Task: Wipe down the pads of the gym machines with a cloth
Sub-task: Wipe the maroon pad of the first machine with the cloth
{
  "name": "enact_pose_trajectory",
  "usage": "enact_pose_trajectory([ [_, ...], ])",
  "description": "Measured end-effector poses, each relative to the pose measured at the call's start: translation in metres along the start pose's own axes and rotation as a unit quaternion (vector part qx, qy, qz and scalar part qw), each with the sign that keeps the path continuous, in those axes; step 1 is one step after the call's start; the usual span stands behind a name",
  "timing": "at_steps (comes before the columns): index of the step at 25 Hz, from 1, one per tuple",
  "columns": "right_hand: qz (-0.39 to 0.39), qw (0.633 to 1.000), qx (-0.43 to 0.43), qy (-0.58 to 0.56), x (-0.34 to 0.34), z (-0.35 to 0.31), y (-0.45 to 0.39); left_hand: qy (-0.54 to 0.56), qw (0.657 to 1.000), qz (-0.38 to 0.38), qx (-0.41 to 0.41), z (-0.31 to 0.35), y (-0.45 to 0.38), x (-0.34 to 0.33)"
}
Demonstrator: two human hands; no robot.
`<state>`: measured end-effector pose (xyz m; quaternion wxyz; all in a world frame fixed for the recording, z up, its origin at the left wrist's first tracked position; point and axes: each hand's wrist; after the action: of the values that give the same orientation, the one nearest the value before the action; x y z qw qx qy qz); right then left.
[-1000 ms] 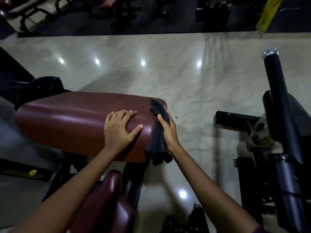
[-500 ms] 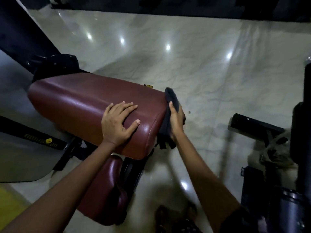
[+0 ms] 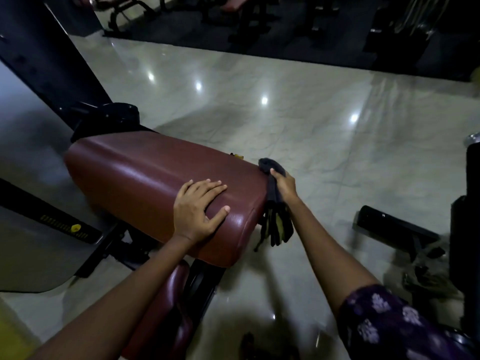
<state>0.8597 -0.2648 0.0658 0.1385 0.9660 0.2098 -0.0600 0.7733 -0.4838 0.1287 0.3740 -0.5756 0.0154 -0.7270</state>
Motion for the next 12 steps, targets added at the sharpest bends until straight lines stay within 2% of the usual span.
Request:
enact_pose_trajectory([
  [3,-0.056,0.987,0.044,0.147,-0.002,-0.011,0.006,0.004,1.0,-0.011,0.008,-0.001,0.0,0.003],
  [6,-0.19,0.934,0.154,0.26,-0.003,-0.031,0.047,0.021,0.999,-0.012,0.022,0.001,0.001,0.004],
  [9,-0.31,0.887,0.196,0.281,-0.002,-0.052,0.081,0.071,0.996,0.017,0.053,0.001,0.002,0.004],
  [12,-0.347,0.868,0.204,0.292,0.001,-0.053,0.069,0.152,0.981,0.04,0.118,0.0,-0.002,0.004],
])
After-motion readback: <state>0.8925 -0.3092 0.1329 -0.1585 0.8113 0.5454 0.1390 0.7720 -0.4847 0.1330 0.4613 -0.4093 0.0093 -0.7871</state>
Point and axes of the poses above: each hand's wrist, its own y-axis away from the middle knuckle, its own x-axis out of the back of the hand, z = x × y, and after that the axes turned 10 degrees about x, right-handed
